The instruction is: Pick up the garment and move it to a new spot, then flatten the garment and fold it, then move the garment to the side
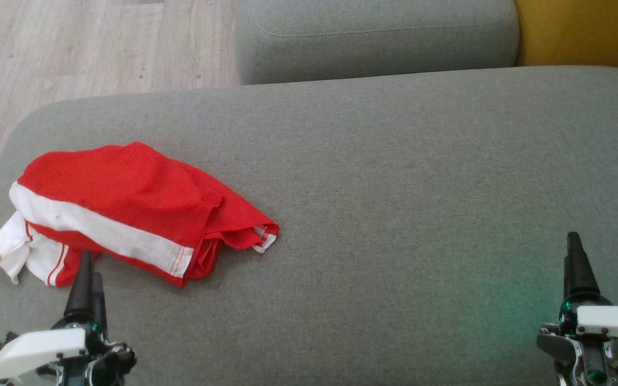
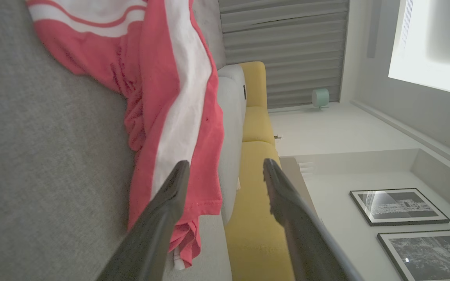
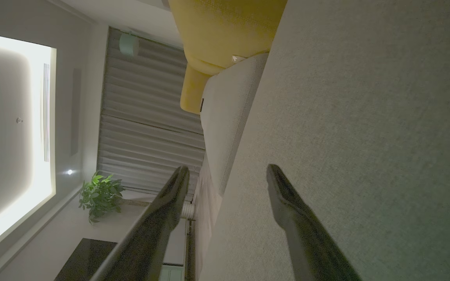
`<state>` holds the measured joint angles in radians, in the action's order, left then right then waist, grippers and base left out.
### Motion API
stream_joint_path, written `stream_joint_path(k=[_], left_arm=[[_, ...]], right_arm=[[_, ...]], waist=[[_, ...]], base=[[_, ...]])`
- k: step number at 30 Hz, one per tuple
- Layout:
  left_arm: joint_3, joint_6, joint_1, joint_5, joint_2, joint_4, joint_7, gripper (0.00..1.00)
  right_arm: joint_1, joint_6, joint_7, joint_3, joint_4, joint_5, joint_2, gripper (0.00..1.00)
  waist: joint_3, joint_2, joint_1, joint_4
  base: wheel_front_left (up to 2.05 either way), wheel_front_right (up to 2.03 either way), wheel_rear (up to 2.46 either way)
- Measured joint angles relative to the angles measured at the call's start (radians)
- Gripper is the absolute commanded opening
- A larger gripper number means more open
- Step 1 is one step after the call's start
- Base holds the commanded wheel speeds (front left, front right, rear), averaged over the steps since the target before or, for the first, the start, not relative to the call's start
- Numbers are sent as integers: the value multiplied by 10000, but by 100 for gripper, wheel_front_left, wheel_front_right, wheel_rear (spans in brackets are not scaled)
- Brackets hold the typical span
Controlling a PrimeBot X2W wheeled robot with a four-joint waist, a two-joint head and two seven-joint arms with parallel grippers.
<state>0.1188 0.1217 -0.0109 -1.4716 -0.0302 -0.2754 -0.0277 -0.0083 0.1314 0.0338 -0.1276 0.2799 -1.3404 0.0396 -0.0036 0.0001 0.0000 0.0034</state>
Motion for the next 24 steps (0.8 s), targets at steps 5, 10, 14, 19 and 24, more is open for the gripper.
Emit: stream_joint_path(k=[5, 10, 14, 19, 24], left_arm=[[75, -21, 3, 587, 0, 303, 128, 100], [54, -192, 3, 1317, -2, 780, 240, 100], [-121, -320, 1, 1987, -2, 1124, 368, 100], [-495, -535, -4, 3206, -4, 1624, 516, 100], [-895, -652, -16, 4358, -8, 1898, 665, 100]], right_arm=[[-3, 0, -119, 4, -280, 897, 0, 100], [-4, 0, -267, 178, -614, 2130, 0, 100], [-4, 0, -385, 305, -780, 2869, 2, 100], [-4, 0, -548, 523, -988, 3919, 2, 100], [-4, 0, -698, 671, -1057, 4794, 4, 100]], waist=[[-2, 0, 0, 10], [0, 0, 0, 16], [1, 0, 0, 18], [0, 0, 0, 31], [-8, 0, 0, 48]], base=[[0, 0, 0], [0, 0, 0], [0, 0, 0], [0, 0, 0], [0, 0, 0]])
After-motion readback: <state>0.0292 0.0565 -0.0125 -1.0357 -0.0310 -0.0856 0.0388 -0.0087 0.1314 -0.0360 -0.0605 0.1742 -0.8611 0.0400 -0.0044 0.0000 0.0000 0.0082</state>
